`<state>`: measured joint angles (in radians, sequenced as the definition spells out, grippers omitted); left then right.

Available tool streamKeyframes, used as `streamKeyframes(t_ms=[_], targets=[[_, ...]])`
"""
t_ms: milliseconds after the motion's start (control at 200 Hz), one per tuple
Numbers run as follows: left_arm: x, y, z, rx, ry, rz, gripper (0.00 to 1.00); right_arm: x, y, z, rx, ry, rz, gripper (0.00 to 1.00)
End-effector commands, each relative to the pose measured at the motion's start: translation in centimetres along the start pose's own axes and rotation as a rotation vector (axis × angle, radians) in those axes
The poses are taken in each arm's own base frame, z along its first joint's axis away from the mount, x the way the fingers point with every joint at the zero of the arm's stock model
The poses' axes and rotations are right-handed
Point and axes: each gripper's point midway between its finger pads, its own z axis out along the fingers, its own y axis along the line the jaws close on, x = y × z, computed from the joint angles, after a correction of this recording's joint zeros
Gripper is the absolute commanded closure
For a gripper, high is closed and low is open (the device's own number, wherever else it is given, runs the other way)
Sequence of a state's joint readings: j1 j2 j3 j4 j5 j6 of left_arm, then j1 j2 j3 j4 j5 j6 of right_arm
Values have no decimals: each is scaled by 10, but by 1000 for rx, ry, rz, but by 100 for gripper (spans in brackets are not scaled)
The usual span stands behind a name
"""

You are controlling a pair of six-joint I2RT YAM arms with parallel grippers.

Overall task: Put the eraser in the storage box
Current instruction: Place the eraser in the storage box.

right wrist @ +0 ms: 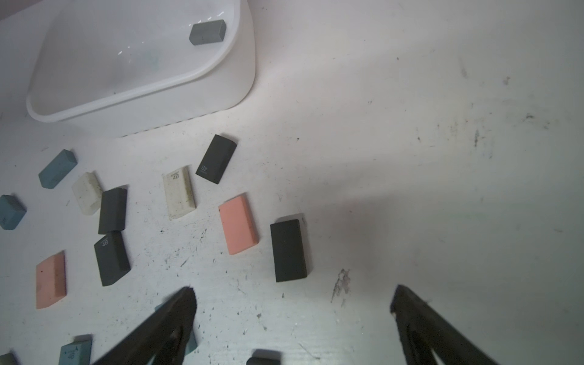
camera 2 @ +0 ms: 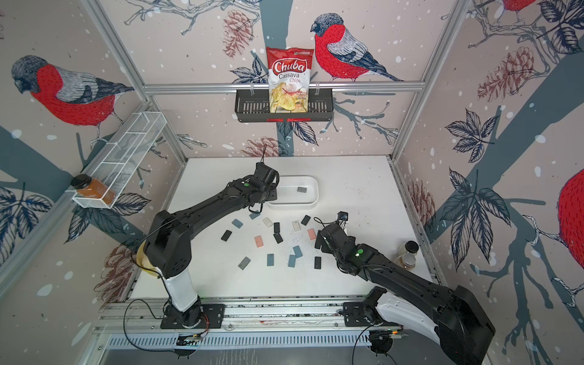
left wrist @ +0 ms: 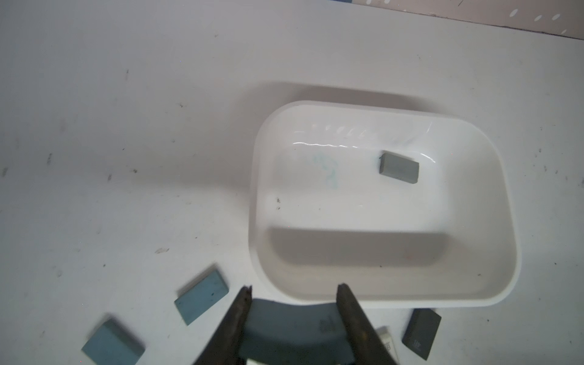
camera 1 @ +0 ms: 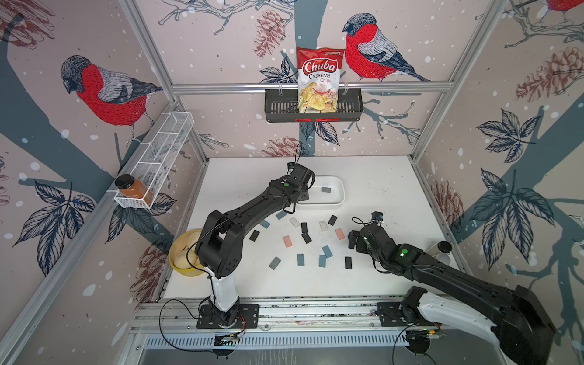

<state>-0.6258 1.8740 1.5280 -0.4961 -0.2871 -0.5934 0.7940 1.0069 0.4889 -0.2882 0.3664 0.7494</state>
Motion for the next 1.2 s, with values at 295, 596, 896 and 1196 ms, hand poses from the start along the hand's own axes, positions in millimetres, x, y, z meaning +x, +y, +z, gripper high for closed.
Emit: streamKeyframes(t_ms=[295,596,896,1196], targets=[[3,-33,57,9,109,40,60,14,4,15,2,43,-17,1],[14,-38,80,1,150,31,51,18,4,20,8,60,-33,1],[12,-50,73,48,145,26,24,18,5,22,12,57,-41,1],[-4,-54,29,57,80,33,1,19,5,27,35,74,-68,1]])
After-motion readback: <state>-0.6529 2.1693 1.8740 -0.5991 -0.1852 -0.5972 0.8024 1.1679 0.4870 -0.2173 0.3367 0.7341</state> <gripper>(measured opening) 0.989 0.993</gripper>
